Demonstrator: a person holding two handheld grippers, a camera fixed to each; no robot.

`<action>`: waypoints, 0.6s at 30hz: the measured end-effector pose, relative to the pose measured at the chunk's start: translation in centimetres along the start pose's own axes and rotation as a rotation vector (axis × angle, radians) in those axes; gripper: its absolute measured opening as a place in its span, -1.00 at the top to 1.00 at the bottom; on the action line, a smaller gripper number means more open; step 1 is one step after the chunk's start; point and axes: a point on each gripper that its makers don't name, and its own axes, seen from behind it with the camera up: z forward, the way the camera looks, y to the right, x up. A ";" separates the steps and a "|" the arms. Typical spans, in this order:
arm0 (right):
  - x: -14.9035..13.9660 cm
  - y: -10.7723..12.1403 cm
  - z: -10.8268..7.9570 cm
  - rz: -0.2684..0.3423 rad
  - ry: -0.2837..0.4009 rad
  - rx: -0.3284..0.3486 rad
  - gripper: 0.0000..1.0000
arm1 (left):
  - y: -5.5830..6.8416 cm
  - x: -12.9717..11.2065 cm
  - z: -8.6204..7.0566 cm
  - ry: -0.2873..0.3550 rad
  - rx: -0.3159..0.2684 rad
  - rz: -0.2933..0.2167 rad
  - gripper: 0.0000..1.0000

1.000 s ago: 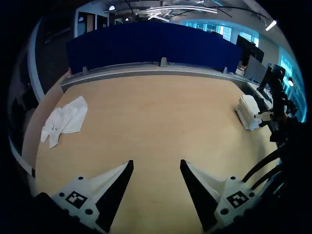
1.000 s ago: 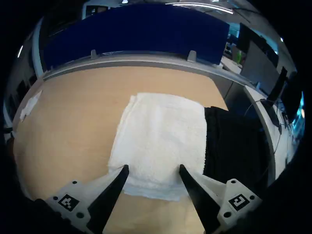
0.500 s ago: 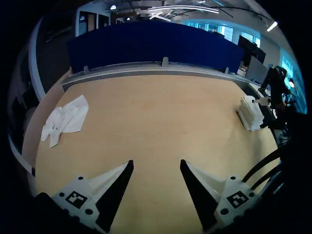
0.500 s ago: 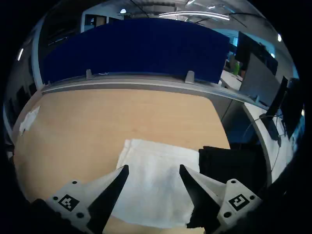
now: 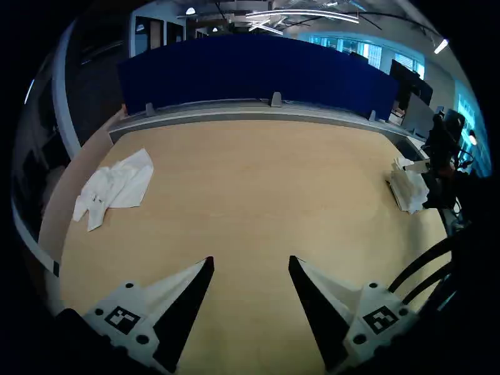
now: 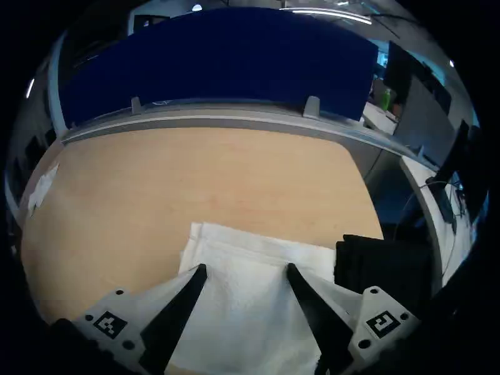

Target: Fold towel

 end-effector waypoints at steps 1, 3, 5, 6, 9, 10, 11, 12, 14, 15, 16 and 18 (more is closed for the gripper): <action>0.0 0.0 0.0 -0.002 -0.001 0.001 -1.00 | 0.0 0.0 -0.1 0.001 0.000 -0.002 -0.77; 0.2 0.0 -0.1 -0.005 -0.001 0.002 -1.00 | 0.0 0.0 -0.2 0.002 -0.001 -0.005 -0.77; 0.7 -0.1 -0.6 -0.008 0.013 0.001 -1.00 | 0.0 0.0 -0.3 0.003 -0.001 -0.008 -0.77; 1.0 -0.1 -0.9 -0.009 0.021 0.000 -1.00 | 0.0 0.0 -0.3 0.003 -0.002 -0.010 -0.77; 2.3 -0.5 -2.6 -0.014 0.070 -0.002 -1.00 | 0.1 0.0 -0.3 0.006 -0.007 -0.013 -0.77; 2.5 -0.7 -3.2 -0.015 0.081 -0.001 -1.00 | 0.0 0.1 -0.3 0.009 -0.008 -0.012 -0.77; 2.8 -0.9 -3.9 -0.016 0.094 0.000 -1.00 | 0.0 0.2 -0.3 0.013 -0.009 -0.012 -0.77; 3.0 -1.1 -4.4 -0.017 0.103 0.001 -1.00 | 0.0 0.2 -0.3 0.015 -0.011 -0.011 -0.77; 3.0 -1.2 -5.3 -0.017 0.112 -0.005 -1.00 | 0.0 0.3 -0.2 0.018 -0.016 -0.009 -0.77; 3.0 -1.3 -5.8 -0.016 0.117 -0.007 -1.00 | 0.0 0.4 -0.2 0.020 -0.018 -0.008 -0.77; 3.1 -1.5 -6.2 -0.014 0.124 -0.011 -1.00 | 0.0 0.5 -0.2 0.023 -0.020 -0.006 -0.77; 3.2 -1.7 -7.2 -0.008 0.141 -0.020 -1.00 | -0.1 0.7 -0.1 0.029 -0.023 -0.003 -0.77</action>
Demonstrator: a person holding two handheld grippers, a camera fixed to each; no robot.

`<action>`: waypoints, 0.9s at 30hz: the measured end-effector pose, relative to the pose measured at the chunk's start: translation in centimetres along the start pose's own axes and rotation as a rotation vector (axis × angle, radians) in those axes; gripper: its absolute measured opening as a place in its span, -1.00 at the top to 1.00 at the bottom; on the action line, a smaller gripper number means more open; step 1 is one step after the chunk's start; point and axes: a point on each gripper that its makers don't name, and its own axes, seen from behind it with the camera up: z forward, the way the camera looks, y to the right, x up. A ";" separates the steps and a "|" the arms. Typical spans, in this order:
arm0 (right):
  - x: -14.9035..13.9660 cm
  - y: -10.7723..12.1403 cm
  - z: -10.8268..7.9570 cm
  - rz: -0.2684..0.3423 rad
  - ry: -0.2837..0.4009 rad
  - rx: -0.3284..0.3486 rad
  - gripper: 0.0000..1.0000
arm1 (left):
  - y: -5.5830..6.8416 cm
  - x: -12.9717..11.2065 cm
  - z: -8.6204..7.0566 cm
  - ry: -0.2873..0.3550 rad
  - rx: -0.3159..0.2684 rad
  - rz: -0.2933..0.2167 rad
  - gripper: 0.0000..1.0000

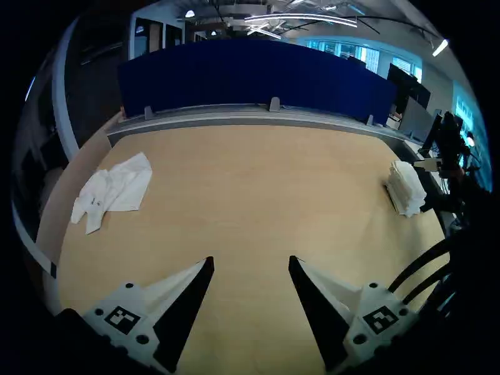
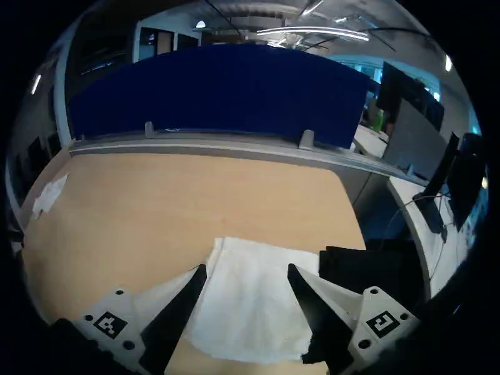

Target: Fold towel

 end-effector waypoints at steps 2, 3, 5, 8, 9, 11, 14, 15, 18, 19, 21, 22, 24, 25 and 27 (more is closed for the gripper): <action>0.3 -0.5 -1.2 0.009 0.026 -0.009 -1.00 | 0.0 0.3 0.0 0.009 -0.006 0.001 -0.77; 0.5 -0.8 -1.8 0.014 0.039 -0.013 -1.00 | 0.0 0.4 0.0 0.014 -0.009 0.001 -0.77; 0.4 -1.7 -3.1 0.029 0.057 -0.018 -1.00 | -0.1 0.6 0.1 0.020 -0.014 -0.001 -0.77; 0.1 -3.7 -5.2 0.049 0.081 -0.007 -1.00 | -0.1 1.0 0.2 0.032 -0.024 -0.002 -0.77; -0.1 -4.5 -6.0 0.056 0.090 0.000 -1.00 | -0.2 1.2 0.2 0.037 -0.028 -0.002 -0.77; -0.2 -6.0 -7.4 0.067 0.109 0.009 -1.00 | -0.2 1.4 0.2 0.045 -0.035 0.000 -0.77; -0.4 -8.0 -9.5 0.081 0.141 0.011 -1.00 | -0.4 1.8 0.3 0.055 -0.043 0.004 -0.77; -0.5 -8.7 -10.2 0.085 0.151 0.009 -1.00 | -0.4 2.0 0.3 0.058 -0.046 0.006 -0.77; -1.1 -10.6 -12.1 0.098 0.161 0.006 -1.00 | -0.5 2.4 0.3 0.070 -0.056 0.009 -0.77; -1.3 -11.3 -12.5 0.101 0.161 0.010 -1.00 | -0.6 2.5 0.3 0.073 -0.058 0.009 -0.77; -1.7 -12.9 -13.5 0.107 0.162 0.021 -1.00 | -0.7 2.7 0.2 0.081 -0.063 0.010 -0.77; -1.8 -13.7 -13.8 0.109 0.164 0.030 -1.00 | -0.8 2.8 0.2 0.084 -0.064 0.009 -0.77; -2.0 -15.3 -14.4 0.113 0.170 0.047 -1.00 | -0.9 3.0 0.2 0.091 -0.068 0.007 -0.77; -1.8 -15.9 -14.6 0.116 0.182 0.050 -1.00 | -1.1 3.1 0.2 0.096 -0.068 0.006 -0.77; -1.3 -17.1 -15.1 0.122 0.209 0.056 -1.00 | -1.3 3.4 0.1 0.107 -0.069 0.002 -0.77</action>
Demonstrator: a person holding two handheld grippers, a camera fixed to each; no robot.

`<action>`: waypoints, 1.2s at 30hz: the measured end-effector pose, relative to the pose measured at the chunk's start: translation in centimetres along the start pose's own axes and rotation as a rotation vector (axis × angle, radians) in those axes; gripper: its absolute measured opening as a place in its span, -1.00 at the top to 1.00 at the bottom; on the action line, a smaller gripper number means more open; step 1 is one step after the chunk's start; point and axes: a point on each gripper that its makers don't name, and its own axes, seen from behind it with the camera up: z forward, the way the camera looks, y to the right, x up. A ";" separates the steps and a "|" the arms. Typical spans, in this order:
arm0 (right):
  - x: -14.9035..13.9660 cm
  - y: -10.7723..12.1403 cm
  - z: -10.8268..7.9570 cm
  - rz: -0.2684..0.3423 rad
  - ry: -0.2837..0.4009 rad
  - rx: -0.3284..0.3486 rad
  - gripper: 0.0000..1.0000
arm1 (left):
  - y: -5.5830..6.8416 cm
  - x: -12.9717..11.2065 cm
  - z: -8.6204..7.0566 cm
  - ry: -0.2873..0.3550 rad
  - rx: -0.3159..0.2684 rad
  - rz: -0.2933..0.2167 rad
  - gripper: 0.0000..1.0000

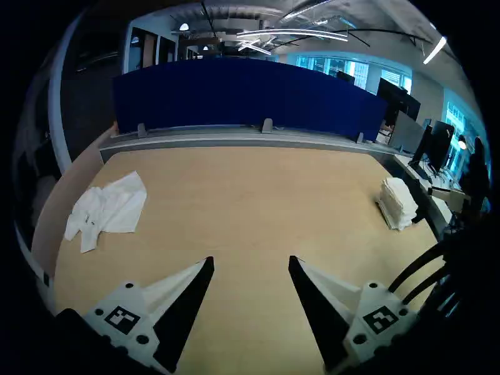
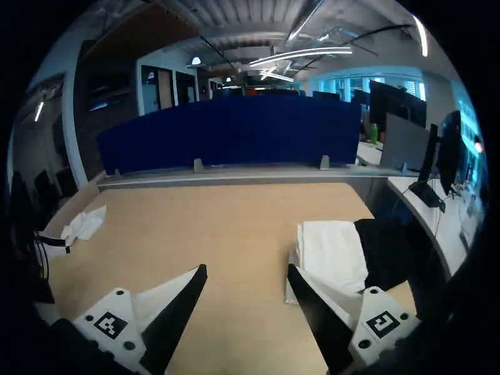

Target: Fold towel

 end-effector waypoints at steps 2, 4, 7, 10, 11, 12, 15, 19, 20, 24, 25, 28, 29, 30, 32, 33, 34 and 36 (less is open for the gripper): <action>1.0 -1.3 -0.4 0.008 0.054 0.005 -0.99 | -0.2 0.4 -0.1 0.016 -0.002 -0.004 -0.77; 2.2 -2.6 -1.0 0.018 0.119 0.010 -0.99 | -0.4 0.9 -0.2 0.036 -0.004 -0.010 -0.77; 4.2 -4.4 -2.0 0.034 0.220 0.013 -0.99 | -0.6 1.7 -0.4 0.068 -0.007 -0.023 -0.77; 6.3 -5.6 -3.0 0.049 0.313 0.003 -0.99 | -0.9 2.8 -0.8 0.110 -0.007 -0.036 -0.77; 6.9 -5.8 -3.3 0.053 0.340 -0.002 -0.99 | -1.0 3.2 -0.9 0.128 -0.005 -0.039 -0.77; 7.7 -6.0 -3.6 0.058 0.370 -0.007 -0.99 | -1.1 3.7 -1.1 0.148 -0.002 -0.041 -0.76; 9.0 -6.6 -4.3 0.061 0.437 -0.017 -0.99 | -1.5 5.3 -1.8 0.210 0.008 -0.038 -0.76; 8.9 -7.3 -4.1 0.064 0.437 -0.016 -0.99 | -1.7 6.9 -2.5 0.271 0.014 -0.029 -0.77; 8.9 -7.4 -4.0 0.065 0.432 -0.013 -1.00 | -1.8 7.2 -2.6 0.283 0.018 -0.028 -0.77; 9.0 -7.6 -3.9 0.061 0.428 -0.015 -1.00 | -2.7 8.7 -3.5 0.353 0.045 -0.026 -0.76; 8.9 -7.8 -3.9 0.059 0.425 -0.015 -1.00 | -2.9 9.1 -3.7 0.372 0.053 -0.025 -0.76; 8.8 -8.5 -3.6 0.049 0.409 -0.010 -1.00 | -3.4 9.9 -4.2 0.416 0.071 -0.019 -0.76; 8.7 -8.9 -3.5 0.045 0.403 -0.005 -1.00 | -3.4 10.0 -4.3 0.424 0.074 -0.014 -0.76; 8.6 -9.2 -3.4 0.041 0.396 -0.001 -1.00 | -3.4 10.2 -4.4 0.433 0.076 -0.009 -0.76; 8.7 -9.7 -3.4 0.037 0.392 0.006 -1.00 | -3.4 10.4 -4.5 0.451 0.077 0.000 -0.76; 8.7 -10.0 -3.3 0.035 0.390 0.010 -1.00 | -3.5 10.5 -4.6 0.461 0.079 0.004 -0.76; 8.8 -10.3 -3.3 0.033 0.389 0.013 -1.00 | -3.6 10.6 -4.7 0.473 0.081 0.009 -0.76; 9.0 -10.9 -3.2 0.028 0.388 0.019 -1.00 | -3.8 10.8 -5.0 0.497 0.088 0.019 -0.76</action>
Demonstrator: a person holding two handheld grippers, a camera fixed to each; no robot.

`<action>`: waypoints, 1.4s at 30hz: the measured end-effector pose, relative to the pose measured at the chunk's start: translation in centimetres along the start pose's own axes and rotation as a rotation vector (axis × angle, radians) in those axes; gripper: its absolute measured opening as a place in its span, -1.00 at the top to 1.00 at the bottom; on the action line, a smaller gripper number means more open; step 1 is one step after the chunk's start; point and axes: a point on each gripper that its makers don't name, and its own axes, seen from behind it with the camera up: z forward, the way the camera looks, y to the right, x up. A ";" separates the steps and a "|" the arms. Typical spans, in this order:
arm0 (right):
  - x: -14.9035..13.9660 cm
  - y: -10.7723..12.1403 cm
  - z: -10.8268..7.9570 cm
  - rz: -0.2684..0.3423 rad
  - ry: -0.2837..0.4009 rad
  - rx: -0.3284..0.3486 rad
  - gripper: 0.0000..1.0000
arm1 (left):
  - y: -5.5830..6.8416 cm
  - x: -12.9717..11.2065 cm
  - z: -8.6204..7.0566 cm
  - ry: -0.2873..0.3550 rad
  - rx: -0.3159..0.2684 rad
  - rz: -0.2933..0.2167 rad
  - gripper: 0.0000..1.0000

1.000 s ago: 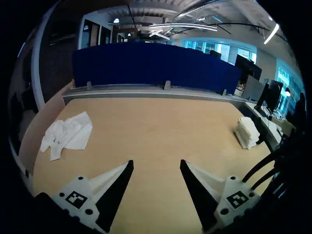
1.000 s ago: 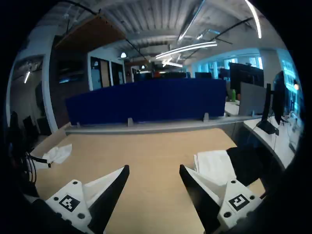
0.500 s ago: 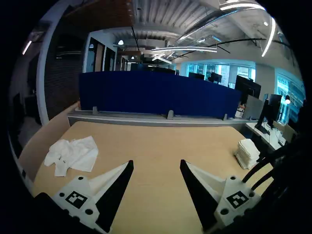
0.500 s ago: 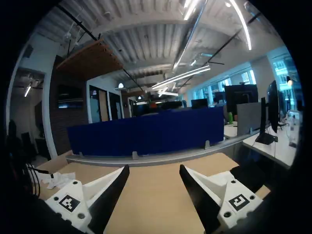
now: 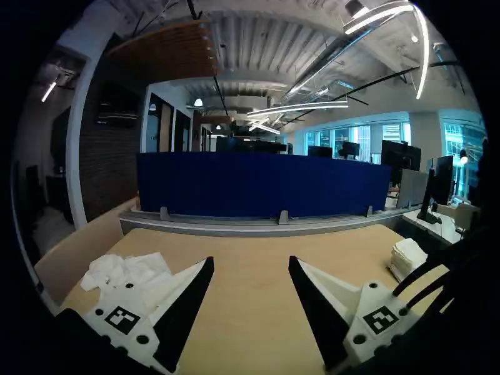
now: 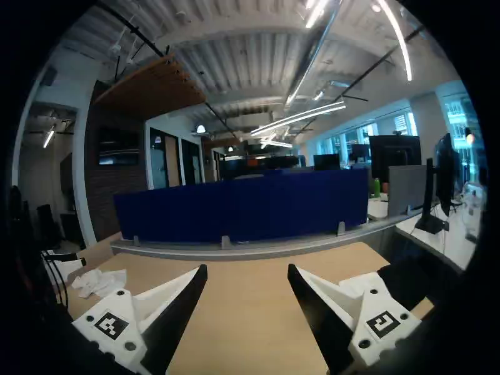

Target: Fold towel

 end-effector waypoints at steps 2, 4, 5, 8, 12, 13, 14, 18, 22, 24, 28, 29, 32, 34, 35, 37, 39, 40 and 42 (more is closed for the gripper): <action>0.1 -0.5 0.2 -0.007 0.000 0.006 -1.00 | -0.5 0.1 -0.1 0.024 0.012 0.010 -0.76; 0.0 -0.8 0.5 -0.015 -0.005 0.008 -1.00 | -1.0 -0.1 -0.2 0.042 0.028 0.021 -0.76; -0.1 -0.9 0.6 -0.019 -0.010 0.008 -1.00 | -1.3 -0.2 -0.2 0.047 0.036 0.026 -0.76; -0.4 -1.1 1.1 -0.025 -0.025 0.009 -1.00 | -1.9 -0.9 -0.2 0.055 0.053 0.026 -0.76; -0.8 -1.0 1.4 -0.026 -0.048 0.013 -1.00 | -2.4 -1.9 -0.1 0.054 0.068 0.015 -0.76; -0.7 -0.7 1.5 -0.025 -0.051 0.011 -1.00 | -2.5 -2.0 -0.2 0.061 0.072 0.015 -0.76; -0.6 -0.5 1.5 -0.023 -0.055 0.009 -1.00 | -2.5 -2.1 -0.2 0.067 0.075 0.015 -0.76; -0.1 0.3 1.7 -0.024 -0.056 -0.008 -0.99 | -2.8 -2.9 -0.2 0.088 0.081 0.015 -0.76; 0.0 0.5 1.9 -0.018 -0.057 -0.013 -1.00 | -3.9 -4.3 -0.1 0.095 0.094 0.038 -0.76; -0.1 0.5 2.1 -0.015 -0.058 -0.018 -1.00 | -4.5 -5.0 0.1 0.099 0.099 0.059 -0.76; -0.6 0.3 2.2 -0.024 -0.063 -0.021 -0.99 | -4.5 -5.9 0.4 0.118 0.083 0.093 -0.76; -0.7 0.3 2.2 -0.027 -0.066 -0.021 -0.99 | -4.4 -6.1 0.5 0.123 0.077 0.095 -0.76; -1.0 0.4 2.1 -0.037 -0.071 -0.022 -1.00 | -4.5 -6.9 0.8 0.133 0.072 0.098 -0.76; -1.1 0.4 2.1 -0.044 -0.069 -0.026 -1.00 | -4.5 -7.5 0.9 0.139 0.070 0.098 -0.76; -1.1 0.5 2.1 -0.049 -0.066 -0.028 -1.00 | -4.6 -7.8 1.0 0.142 0.068 0.099 -0.76; -1.3 0.5 2.2 -0.056 -0.063 -0.031 -0.99 | -4.6 -8.4 1.2 0.148 0.063 0.101 -0.76; -1.6 0.4 2.4 -0.063 -0.064 -0.033 -0.99 | -4.8 -9.0 1.4 0.152 0.060 0.103 -0.76; -1.7 0.3 2.4 -0.067 -0.064 -0.034 -0.99 | -4.9 -9.4 1.6 0.153 0.064 0.105 -0.76; -2.1 0.2 2.5 -0.074 -0.066 -0.035 -0.99 | -5.3 -10.1 1.9 0.153 0.071 0.106 -0.76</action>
